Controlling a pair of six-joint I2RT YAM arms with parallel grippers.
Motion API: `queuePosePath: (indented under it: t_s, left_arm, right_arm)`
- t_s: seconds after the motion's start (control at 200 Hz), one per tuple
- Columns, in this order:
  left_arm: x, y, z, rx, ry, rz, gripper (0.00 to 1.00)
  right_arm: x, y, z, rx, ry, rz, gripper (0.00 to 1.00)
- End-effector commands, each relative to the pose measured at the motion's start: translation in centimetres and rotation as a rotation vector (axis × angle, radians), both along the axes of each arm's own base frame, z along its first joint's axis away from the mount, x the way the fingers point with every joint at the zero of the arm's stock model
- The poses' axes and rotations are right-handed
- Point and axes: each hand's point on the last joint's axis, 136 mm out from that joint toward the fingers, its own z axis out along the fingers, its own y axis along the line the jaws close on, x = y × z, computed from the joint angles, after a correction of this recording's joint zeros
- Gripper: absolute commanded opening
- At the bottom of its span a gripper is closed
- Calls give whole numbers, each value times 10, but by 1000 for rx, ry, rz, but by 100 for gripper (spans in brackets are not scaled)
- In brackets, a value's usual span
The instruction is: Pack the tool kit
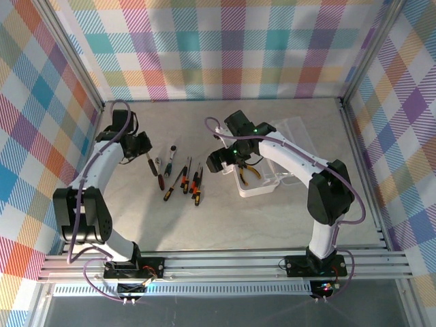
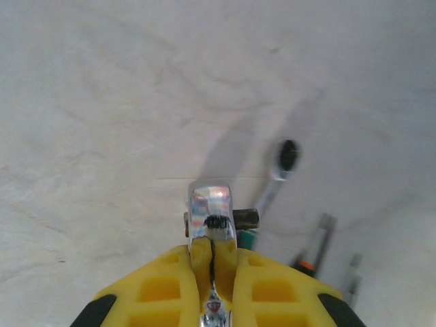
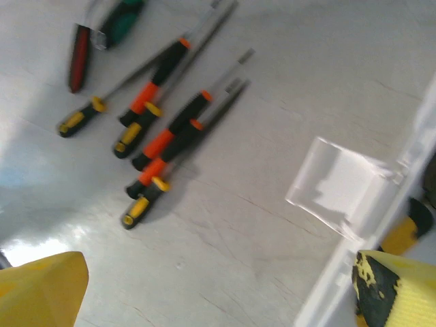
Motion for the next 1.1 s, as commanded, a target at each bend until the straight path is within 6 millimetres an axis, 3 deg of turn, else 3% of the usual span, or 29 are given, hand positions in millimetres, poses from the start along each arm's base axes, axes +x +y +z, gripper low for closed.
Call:
queuePosePath:
  t_s: [0.0,0.105,0.23,0.455,0.61,0.865,1.095]
  left_arm:
    - [5,-49,46,-151,-117,-138,0]
    - [10,-95,65,-243,-159,-257,0]
    - [14,-143,79,-310,-194,-363,0]
    - [22,-194,88,-420,-230,-444,0]
    - [21,-211,89,-428,-231,-465,0]
    - [21,-214,94,-432,-247,-469,0]
    - [21,-217,91,-446,-240,-477,0]
  right_arm:
    - [-12,25,57,211,-48,87,99]
    - [-17,37,76,308,-54,131,99]
    - [-17,45,83,364,-47,139,95]
    - [-1,47,73,357,-44,48,86]
    - [10,50,64,341,-24,-10,77]
    - [17,54,46,305,3,-51,67]
    - [20,63,45,328,6,-53,46]
